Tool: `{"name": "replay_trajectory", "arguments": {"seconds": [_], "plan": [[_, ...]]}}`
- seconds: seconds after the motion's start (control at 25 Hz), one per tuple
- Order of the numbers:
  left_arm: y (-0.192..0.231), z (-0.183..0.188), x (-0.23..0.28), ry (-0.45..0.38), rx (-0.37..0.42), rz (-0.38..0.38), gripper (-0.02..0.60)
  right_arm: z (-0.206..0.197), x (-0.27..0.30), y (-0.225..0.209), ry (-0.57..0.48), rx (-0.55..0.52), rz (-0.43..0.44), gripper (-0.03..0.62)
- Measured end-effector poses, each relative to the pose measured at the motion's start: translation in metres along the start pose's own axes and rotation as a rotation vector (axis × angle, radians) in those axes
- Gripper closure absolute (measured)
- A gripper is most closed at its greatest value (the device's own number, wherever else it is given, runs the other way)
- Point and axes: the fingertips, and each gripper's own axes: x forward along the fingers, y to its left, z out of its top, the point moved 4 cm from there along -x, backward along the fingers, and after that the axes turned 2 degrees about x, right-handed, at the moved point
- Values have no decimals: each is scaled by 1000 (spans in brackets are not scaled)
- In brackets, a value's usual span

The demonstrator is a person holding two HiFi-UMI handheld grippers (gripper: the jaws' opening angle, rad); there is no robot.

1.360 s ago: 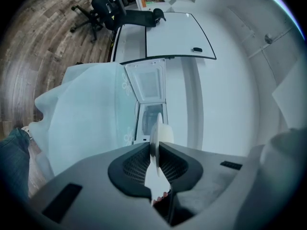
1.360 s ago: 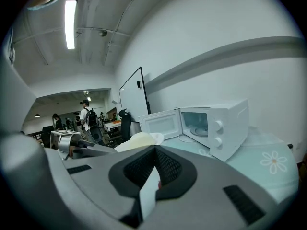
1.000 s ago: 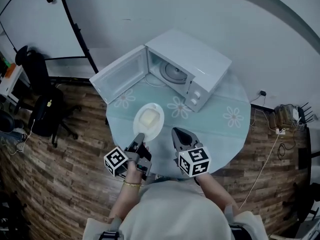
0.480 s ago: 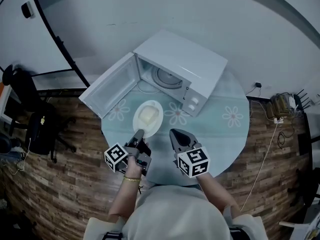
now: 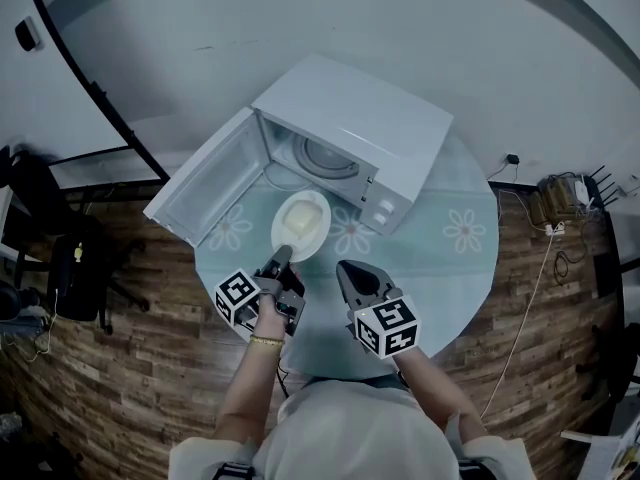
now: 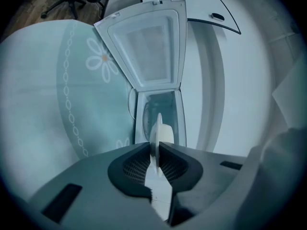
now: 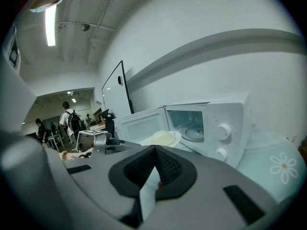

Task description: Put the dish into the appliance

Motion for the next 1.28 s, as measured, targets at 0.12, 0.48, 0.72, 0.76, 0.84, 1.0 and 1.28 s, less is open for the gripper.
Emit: {"name": "replay_trajectory", "arguments": {"seconds": [0.12,0.48,0.72,0.76,0.84,1.0,1.28], "plan": [[4,6,16,-1,-28,-6,531,2,7,-7,1,9,6,589],[10,29,61,-10,-20,10,531,2,22,-29,33,-2,11,588],[17,39,92,-14,-13,29,531,-1,30,-41,57,1,17,589],[19,40,97,-14,-13,32,531,-1,31,-43,60,2,17,589],[21,43,107,-13,-15,41,531,-1,33,-46,67,4,19,589],[24,48,127,-6,-10,62,529,-1,38,-53,76,11,25,589],[27,51,147,5,-10,78,529,2,42,-59,74,20,33,588]]}}
